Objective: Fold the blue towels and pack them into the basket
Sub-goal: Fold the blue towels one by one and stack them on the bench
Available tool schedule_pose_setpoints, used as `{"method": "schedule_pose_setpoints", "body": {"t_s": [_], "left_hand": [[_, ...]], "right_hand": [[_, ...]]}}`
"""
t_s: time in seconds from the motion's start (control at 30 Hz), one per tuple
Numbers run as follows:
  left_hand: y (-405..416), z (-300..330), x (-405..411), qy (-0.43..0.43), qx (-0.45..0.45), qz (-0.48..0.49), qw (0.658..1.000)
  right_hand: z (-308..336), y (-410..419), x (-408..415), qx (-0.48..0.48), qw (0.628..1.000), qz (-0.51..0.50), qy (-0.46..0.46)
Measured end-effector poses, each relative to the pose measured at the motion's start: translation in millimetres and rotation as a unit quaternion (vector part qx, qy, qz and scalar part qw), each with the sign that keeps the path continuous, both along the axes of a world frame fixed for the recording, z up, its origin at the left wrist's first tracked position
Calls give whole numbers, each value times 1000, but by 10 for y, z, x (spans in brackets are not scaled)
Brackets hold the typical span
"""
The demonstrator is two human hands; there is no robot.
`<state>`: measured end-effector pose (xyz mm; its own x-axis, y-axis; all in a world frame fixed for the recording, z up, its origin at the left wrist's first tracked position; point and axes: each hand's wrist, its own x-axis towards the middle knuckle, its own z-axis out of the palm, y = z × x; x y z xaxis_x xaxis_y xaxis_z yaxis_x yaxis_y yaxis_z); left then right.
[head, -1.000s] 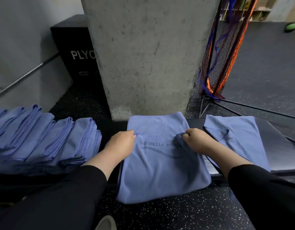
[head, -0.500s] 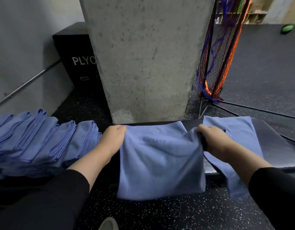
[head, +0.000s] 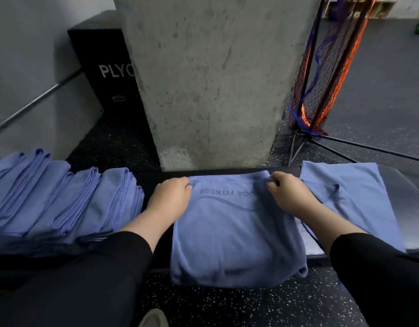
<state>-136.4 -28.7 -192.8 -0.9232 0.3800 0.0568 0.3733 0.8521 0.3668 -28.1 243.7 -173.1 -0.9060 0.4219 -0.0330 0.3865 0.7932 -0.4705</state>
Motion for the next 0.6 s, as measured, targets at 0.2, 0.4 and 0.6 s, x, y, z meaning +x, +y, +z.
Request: {"method": "schedule_pose_setpoints", "body": {"t_s": [0.2, 0.4, 0.6], "left_hand": [[-118, 50, 104, 27, -59, 6, 998], [-112, 88, 35, -10, -38, 55, 998], [-6, 87, -80, 1, -70, 90, 993]], "right_hand": [[119, -88, 69, 55, 997, 38, -48], [0, 65, 24, 20, 999, -16, -20], [-115, 117, -96, 18, 998, -60, 6]]}}
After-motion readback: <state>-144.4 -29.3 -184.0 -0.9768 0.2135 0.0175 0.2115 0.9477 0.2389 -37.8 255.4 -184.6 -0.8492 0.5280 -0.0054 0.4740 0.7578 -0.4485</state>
